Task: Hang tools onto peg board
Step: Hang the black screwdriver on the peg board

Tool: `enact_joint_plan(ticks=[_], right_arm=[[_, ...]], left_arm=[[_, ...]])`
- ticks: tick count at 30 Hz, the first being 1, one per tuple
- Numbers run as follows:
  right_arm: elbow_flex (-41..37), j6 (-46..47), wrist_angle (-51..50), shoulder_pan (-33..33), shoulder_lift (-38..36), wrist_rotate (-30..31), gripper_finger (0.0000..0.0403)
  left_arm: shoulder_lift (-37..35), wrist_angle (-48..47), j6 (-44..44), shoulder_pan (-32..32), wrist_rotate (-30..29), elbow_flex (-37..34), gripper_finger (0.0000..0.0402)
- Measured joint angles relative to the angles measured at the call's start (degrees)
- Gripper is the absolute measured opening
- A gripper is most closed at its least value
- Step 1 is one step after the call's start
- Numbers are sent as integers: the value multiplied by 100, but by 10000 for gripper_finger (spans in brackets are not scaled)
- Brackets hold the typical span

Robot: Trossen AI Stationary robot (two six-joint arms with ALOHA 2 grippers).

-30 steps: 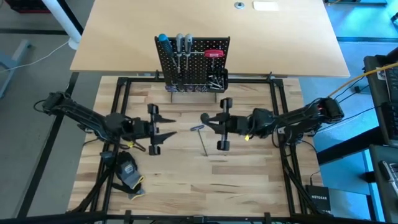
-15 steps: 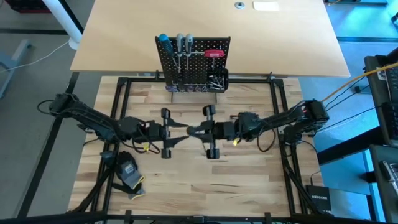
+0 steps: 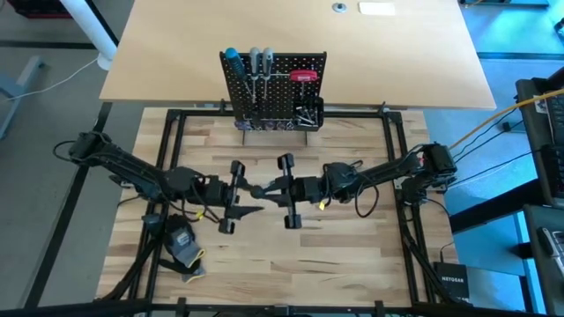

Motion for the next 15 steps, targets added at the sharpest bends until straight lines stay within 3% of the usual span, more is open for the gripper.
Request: enact_joint_plan(ticks=[7,15], right_arm=[[112,-12,-328,0,0,-2,15],[117,-113,-374,1,42,50,15]], left_arm=[[0,-112,6,52,-57,2,161],[0,-219,75,57,-60,2,95]])
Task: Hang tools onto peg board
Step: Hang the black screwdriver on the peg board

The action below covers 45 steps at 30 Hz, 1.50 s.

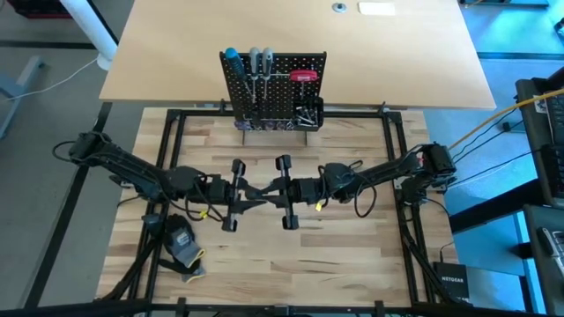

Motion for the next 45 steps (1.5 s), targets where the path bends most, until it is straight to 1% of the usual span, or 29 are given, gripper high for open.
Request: enact_joint_plan(ticks=[6,8,11,18,20,23,26,31,34,37,40,45], right_arm=[[0,9,-32,1,0,3,15],[0,29,-38,1,0,10,16],[0,20,-52,1,0,11,25],[0,-22,-100,-10,0,67,29],[0,-21,-134,-7,0,230,30],[3,-22,-185,8,-1,543,41],[7,-13,-265,5,-2,565,71],[9,-1,-670,5,-94,773,139],[10,-13,-1258,5,-349,1139,172],[15,-39,-2029,5,-677,1269,191],[17,89,-2406,5,-897,1237,196],[22,270,-2379,-1,-869,962,183]], left_arm=[[-14,-34,50,2,-20,0,20],[-17,-45,85,0,-17,0,9],[-92,-172,40,0,-26,0,13],[-653,-1156,-167,-11,-241,0,7],[-775,-1386,-239,-13,-316,0,6],[-804,-1443,-267,-11,-365,0,4],[-807,-1405,-278,-11,-368,0,5],[-807,-1336,-206,-36,-447,0,4],[-807,-1307,-160,-78,-561,0,3],[-804,-1302,-90,-135,-821,0,3],[-806,-1302,-52,-159,-951,0,3],[-804,-1295,-38,-144,-970,0,3]])
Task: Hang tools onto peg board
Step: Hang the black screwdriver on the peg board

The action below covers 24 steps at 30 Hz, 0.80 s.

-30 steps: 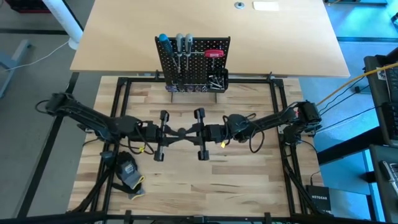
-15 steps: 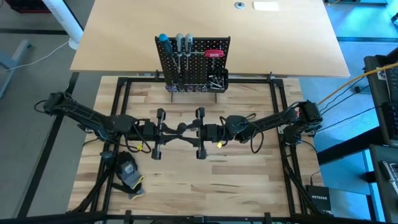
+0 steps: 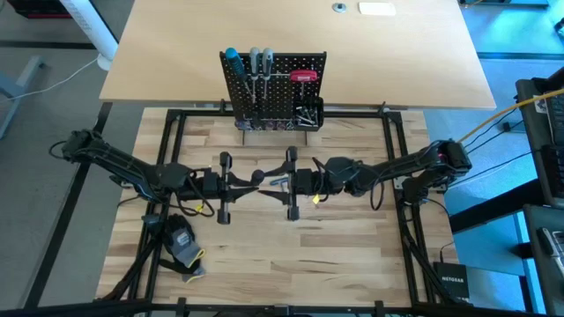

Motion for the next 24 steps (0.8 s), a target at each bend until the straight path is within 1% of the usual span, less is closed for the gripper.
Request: enact_joint_plan(ticks=[3,7,10,16,21,24], right_arm=[[44,3,2,1,40,48,167],[122,10,76,0,71,-251,144],[124,12,10,1,71,-302,131],[128,10,-9,0,154,-301,115],[137,-3,275,-2,293,-293,107],[227,-4,182,-4,360,-300,98]], left_arm=[[30,4,141,0,0,0,3],[163,18,234,14,2,0,3],[203,129,193,36,2,0,3],[208,308,127,35,2,0,3],[210,213,56,74,10,-2,3],[210,213,44,74,0,-2,4]])
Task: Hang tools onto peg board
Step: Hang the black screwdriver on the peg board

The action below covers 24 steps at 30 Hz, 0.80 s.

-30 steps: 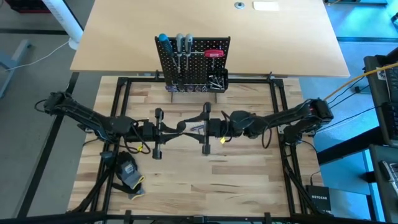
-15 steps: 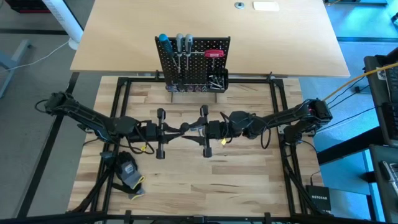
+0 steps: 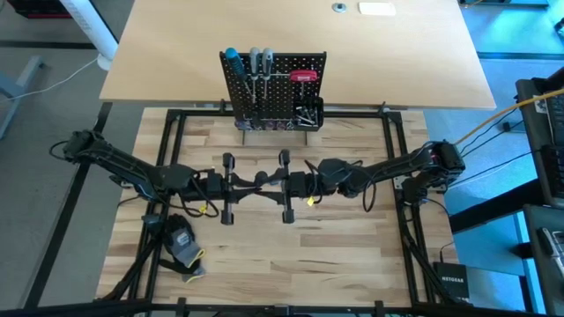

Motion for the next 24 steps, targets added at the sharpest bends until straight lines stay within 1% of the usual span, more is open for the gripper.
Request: enact_joint_plan(ticks=[4,10,12,14,17,20,22,24], right_arm=[[107,-21,-215,2,20,3,74],[288,-186,-682,4,11,87,17],[297,-234,-736,7,9,187,14],[297,-256,-731,7,9,324,18],[297,-264,-742,7,9,343,24],[297,-264,-740,7,9,345,14],[297,-284,-742,7,9,349,14],[297,-292,-747,7,9,348,14]], left_arm=[[0,-38,7,-2,8,0,5],[0,-98,70,-11,11,0,6],[0,-102,68,-9,6,0,9],[0,-102,61,-9,0,0,11],[0,-101,35,-9,0,0,12],[0,-98,-67,-9,0,0,14],[0,-96,-108,-4,-1,0,25],[0,-96,-114,-4,-14,0,45]])
